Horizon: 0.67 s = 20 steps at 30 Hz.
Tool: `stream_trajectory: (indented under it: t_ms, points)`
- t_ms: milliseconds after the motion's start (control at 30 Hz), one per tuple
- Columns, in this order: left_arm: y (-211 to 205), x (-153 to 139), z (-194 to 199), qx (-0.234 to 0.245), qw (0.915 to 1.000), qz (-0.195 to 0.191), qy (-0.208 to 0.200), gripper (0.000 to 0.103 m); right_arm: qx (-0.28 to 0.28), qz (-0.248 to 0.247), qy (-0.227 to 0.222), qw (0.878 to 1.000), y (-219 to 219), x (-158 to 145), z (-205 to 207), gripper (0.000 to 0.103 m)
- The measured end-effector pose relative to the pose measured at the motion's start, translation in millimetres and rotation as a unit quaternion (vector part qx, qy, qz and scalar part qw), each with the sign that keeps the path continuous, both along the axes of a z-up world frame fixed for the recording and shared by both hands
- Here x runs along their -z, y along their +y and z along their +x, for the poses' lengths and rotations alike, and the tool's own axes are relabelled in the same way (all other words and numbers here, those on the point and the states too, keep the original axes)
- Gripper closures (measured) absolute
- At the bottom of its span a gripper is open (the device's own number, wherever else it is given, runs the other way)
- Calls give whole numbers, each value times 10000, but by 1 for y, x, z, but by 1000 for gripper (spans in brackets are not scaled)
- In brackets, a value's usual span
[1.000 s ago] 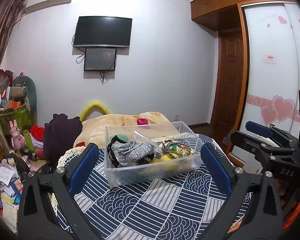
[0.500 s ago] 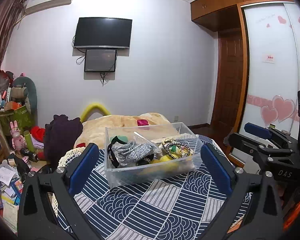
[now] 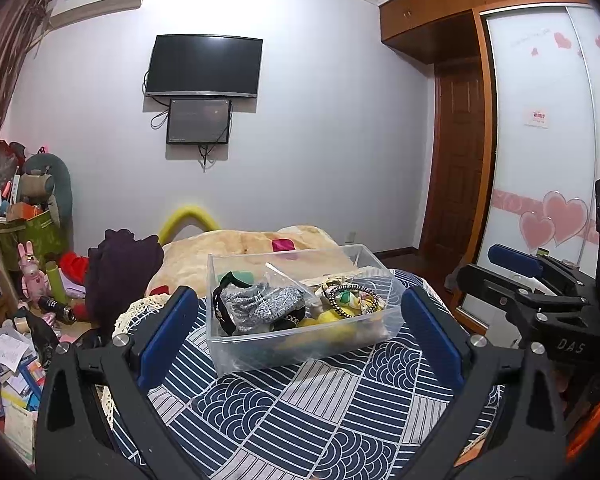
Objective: Organize soft objects
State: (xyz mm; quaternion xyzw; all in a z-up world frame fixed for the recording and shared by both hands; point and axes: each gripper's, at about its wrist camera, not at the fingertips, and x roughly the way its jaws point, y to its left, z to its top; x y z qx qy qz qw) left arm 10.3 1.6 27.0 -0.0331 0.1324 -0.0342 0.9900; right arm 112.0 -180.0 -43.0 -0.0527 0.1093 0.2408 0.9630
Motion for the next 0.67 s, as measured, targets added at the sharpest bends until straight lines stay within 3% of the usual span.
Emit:
stream_trajectory:
  t_ms: [667]
  points:
    - [1, 4, 4, 35, 9997, -141, 173, 0, 5, -24, 59, 10000, 2, 2, -1, 19]
